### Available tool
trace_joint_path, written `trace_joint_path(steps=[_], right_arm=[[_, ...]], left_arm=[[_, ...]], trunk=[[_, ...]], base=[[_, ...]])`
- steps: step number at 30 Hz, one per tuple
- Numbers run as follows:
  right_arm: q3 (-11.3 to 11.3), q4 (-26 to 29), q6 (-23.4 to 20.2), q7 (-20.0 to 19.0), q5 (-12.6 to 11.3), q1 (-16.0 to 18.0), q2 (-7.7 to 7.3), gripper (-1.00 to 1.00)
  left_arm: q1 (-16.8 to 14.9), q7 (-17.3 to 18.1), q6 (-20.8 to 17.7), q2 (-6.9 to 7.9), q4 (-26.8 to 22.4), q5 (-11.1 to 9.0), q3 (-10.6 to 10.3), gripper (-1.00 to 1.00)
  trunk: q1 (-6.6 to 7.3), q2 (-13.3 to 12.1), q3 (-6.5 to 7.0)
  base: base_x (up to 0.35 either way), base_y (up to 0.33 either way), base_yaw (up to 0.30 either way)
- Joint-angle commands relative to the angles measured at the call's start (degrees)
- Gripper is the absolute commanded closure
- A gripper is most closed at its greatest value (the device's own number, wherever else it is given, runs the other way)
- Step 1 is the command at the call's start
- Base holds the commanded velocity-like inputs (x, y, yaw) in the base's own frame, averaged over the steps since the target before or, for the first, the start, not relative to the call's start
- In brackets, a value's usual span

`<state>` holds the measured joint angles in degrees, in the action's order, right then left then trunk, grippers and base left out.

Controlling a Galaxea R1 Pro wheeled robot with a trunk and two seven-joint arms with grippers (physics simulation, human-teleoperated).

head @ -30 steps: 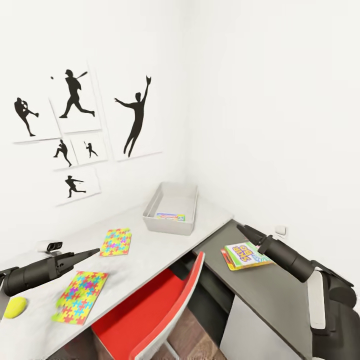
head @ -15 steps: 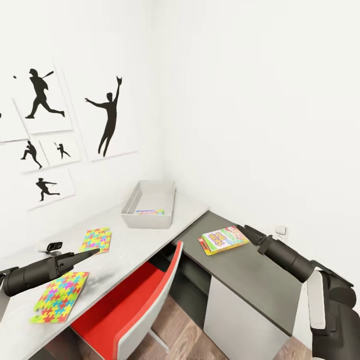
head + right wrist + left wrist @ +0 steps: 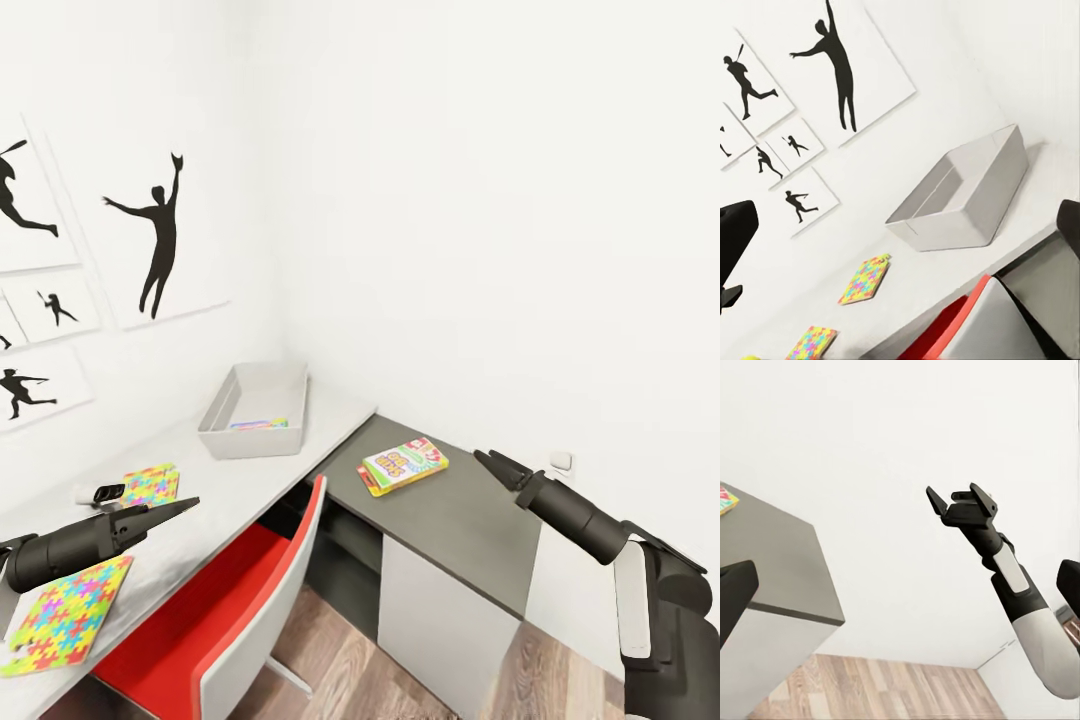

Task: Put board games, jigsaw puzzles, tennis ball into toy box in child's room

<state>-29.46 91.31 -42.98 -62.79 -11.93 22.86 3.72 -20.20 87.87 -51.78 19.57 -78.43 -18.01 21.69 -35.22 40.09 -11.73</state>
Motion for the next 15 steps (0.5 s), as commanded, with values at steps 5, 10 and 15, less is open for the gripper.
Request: trace_joint_path(steps=[5,10,15], right_arm=[[-0.1,-0.1,-0.3,0.0,-0.1,0.1,0.06,-1.00],[-0.1,-0.1,-0.3,0.0,-0.1,0.1,0.06,-1.00],[-0.1,-0.2,-0.3,0.1,-0.1,0.1,0.06,-1.00]], left_arm=[[0.0,0.2,-0.6,0.03,0.0,0.0,0.0,-1.00],[0.0,0.2,-0.6,0.03,0.0,0.0,0.0,-1.00],[0.0,0.2,-0.6,0.03,0.0,0.0,0.0,-1.00]], trunk=[[-0.01,0.1,0.02],[-0.01,0.1,0.13],[-0.01,0.1,0.24]], base=[[-0.091,0.000,-0.281],[-0.091,0.000,-0.281],[-0.091,0.000,-0.281]])
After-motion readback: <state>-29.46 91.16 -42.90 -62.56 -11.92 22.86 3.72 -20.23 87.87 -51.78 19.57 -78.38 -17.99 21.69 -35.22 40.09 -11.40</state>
